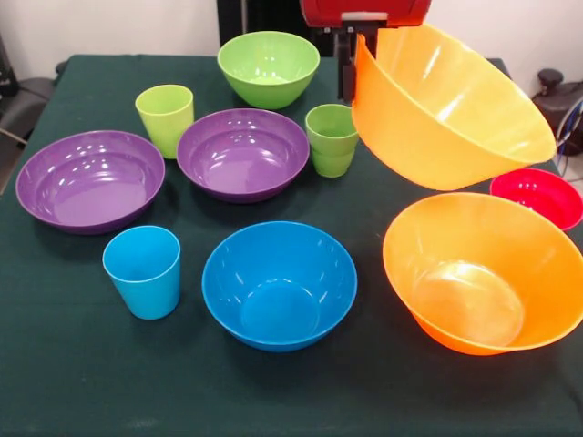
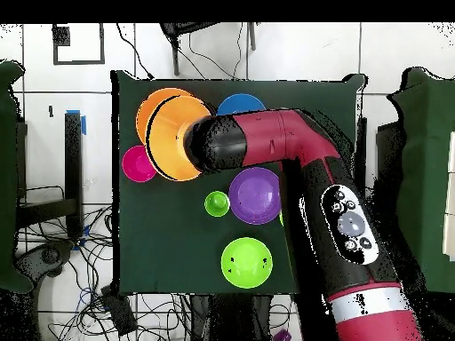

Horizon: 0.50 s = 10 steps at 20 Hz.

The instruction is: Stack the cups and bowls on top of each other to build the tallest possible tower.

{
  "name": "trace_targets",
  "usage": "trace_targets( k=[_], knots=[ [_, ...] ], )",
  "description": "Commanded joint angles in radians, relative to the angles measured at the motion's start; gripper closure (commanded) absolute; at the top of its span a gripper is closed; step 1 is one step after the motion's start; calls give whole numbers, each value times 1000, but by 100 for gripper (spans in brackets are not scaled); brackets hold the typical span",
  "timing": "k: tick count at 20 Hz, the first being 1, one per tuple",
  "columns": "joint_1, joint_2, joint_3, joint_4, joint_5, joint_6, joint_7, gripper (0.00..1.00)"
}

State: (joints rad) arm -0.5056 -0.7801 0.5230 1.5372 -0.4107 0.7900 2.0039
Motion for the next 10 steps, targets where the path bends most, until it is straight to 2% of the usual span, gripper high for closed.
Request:
trace_targets(
  k=[1,6,10],
  knots=[
    [-30,65,106,-67,-98,31,-363,100],
    [-87,141,165,-107,-128,5,-439,100],
    [-132,163,190,-96,-150,-7,-463,100]
  ],
)
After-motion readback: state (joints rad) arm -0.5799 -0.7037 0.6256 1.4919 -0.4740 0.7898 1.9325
